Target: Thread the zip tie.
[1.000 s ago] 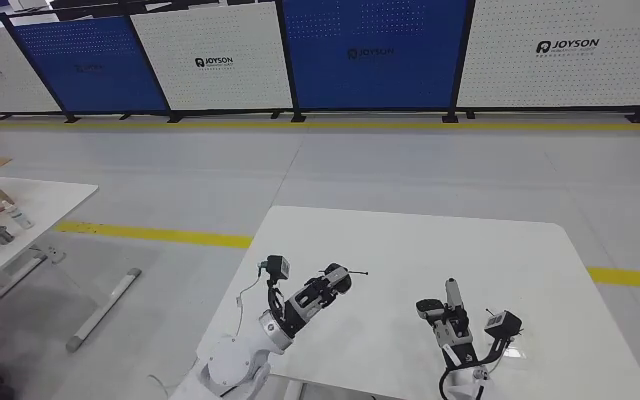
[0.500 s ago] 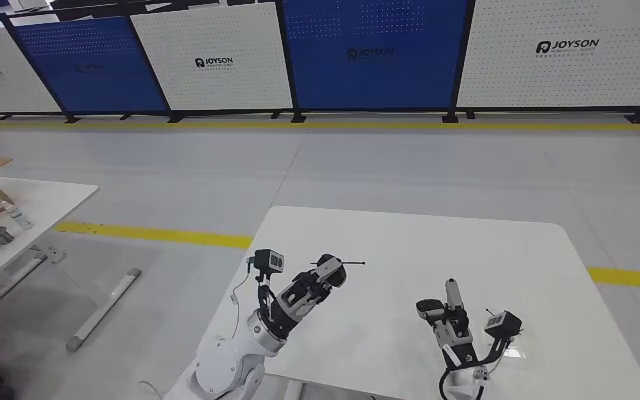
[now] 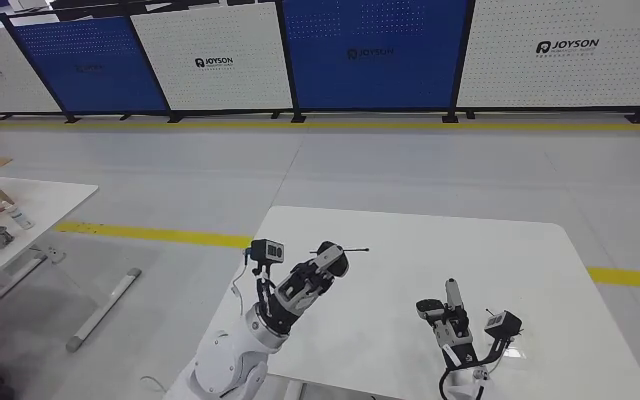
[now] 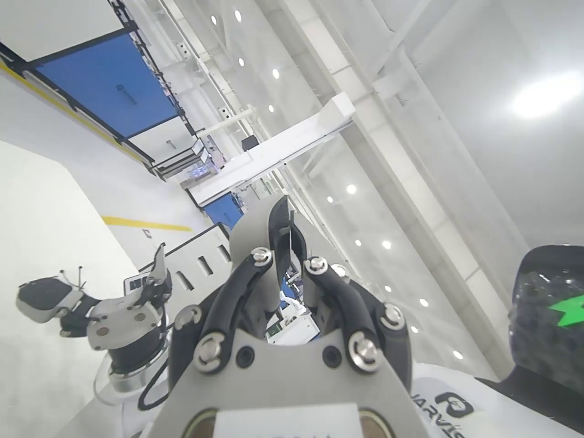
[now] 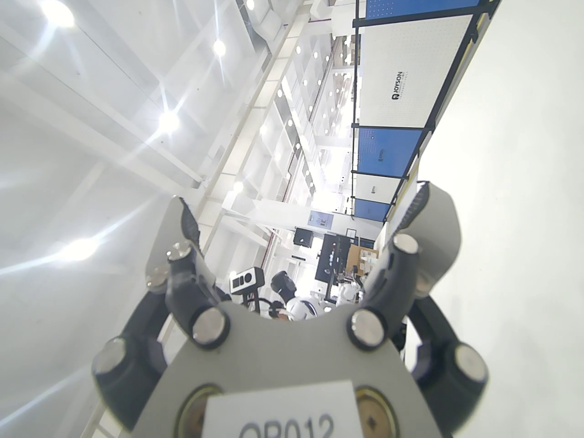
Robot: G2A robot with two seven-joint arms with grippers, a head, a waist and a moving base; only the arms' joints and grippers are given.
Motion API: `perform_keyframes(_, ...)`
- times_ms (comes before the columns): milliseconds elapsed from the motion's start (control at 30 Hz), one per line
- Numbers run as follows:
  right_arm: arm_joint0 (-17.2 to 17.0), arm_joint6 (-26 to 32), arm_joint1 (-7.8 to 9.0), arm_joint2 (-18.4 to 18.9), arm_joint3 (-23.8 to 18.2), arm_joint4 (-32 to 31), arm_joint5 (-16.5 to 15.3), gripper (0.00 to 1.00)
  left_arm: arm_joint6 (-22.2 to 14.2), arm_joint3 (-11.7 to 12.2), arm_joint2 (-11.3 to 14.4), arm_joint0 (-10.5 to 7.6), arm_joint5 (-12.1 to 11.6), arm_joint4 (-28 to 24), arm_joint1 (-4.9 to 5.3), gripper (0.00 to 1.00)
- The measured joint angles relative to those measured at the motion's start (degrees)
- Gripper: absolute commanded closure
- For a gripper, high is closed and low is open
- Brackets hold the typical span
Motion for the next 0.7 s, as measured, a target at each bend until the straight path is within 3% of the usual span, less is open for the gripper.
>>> perform_keyframes(333, 0.00, 0.00, 0.00, 0.00, 0.00, 0.00, 0.00, 0.00, -1.14, 0.32, 0.07, -0.08, 0.06, -0.93, -0.20, 1.00)
perform_keyframes(533, 0.00, 0.00, 0.00, 0.00, 0.00, 0.00, 0.00, 0.00, 1.09, 0.66, 1.16, -1.07, 4.17, 4.15, -0.21, 1.00)
perform_keyframes(700, 0.00, 0.00, 0.00, 0.00, 0.00, 0.00, 0.00, 0.00, 2.40, 4.11, 3.19, -2.42, 6.15, 4.46, -0.43, 1.00)
